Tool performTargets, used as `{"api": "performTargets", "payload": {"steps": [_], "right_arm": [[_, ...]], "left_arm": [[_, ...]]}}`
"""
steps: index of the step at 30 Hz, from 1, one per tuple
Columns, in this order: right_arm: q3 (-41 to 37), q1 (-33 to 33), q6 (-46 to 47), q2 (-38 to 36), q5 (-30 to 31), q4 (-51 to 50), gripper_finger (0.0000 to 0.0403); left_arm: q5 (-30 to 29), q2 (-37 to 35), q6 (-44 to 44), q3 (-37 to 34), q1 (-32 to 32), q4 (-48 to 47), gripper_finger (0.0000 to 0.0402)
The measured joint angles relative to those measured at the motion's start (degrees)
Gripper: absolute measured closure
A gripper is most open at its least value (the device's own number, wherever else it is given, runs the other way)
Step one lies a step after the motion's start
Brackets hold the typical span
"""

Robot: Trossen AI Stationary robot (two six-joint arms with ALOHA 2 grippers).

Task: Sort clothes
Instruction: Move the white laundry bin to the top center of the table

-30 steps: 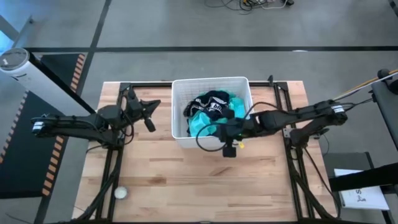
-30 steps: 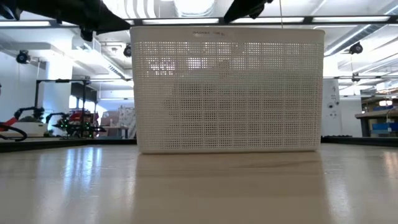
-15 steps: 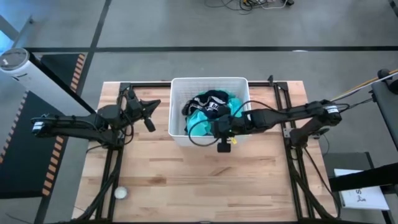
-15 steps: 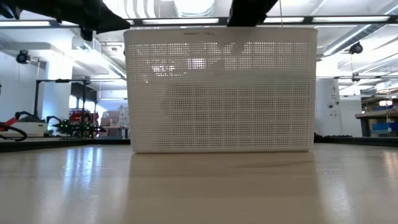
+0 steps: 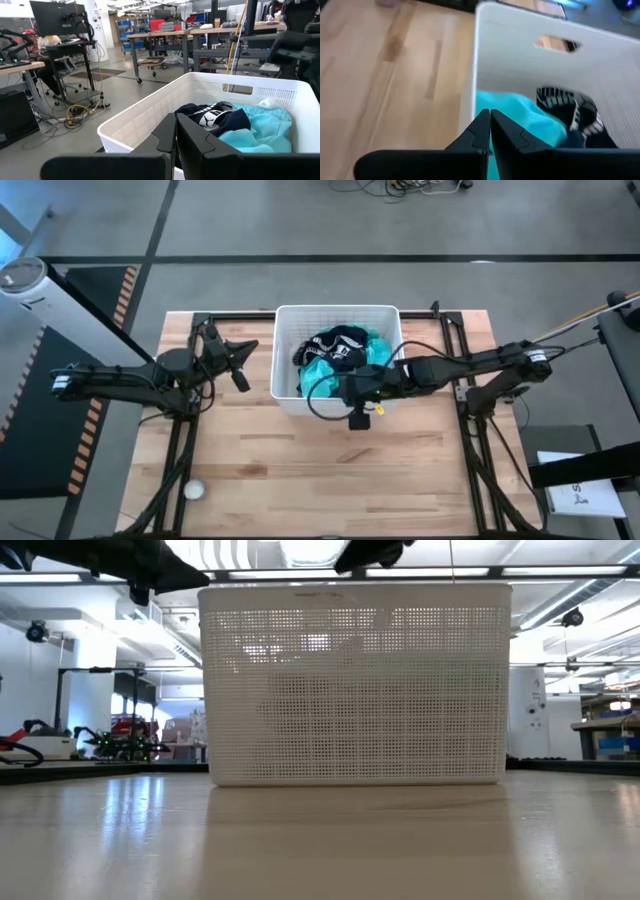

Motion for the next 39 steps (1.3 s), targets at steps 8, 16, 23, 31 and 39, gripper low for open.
{"api": "performTargets", "payload": {"steps": [8, 16, 23, 31, 39], "right_arm": [[0.11, -0.85, -0.51, 4.32, -1.27, 0.55, 0.0403], [0.08, -5.33, -0.08, 4.84, -1.08, -0.04, 0.0403], [-0.23, -8.84, -3.27, 4.03, -1.03, -2.53, 0.0403], [-0.20, -8.64, -5.54, 3.70, -0.97, -2.21, 0.0403], [-0.51, -5.53, -7.41, 0.38, -0.52, -2.96, 0.0403]], "left_arm": [[0.00, 0.08, -0.04, -0.04, -0.02, -0.02, 0.0401], [-0.02, 0.08, -0.63, -0.04, -0.01, -0.04, 0.0401], [-0.02, 0.06, -0.64, -0.04, -0.02, -0.23, 0.0401], [-0.02, -0.24, -0.66, -0.04, -0.02, -0.39, 0.0401], [1.29, -3.07, 0.26, -0.04, 0.01, -0.17, 0.0401]]}}
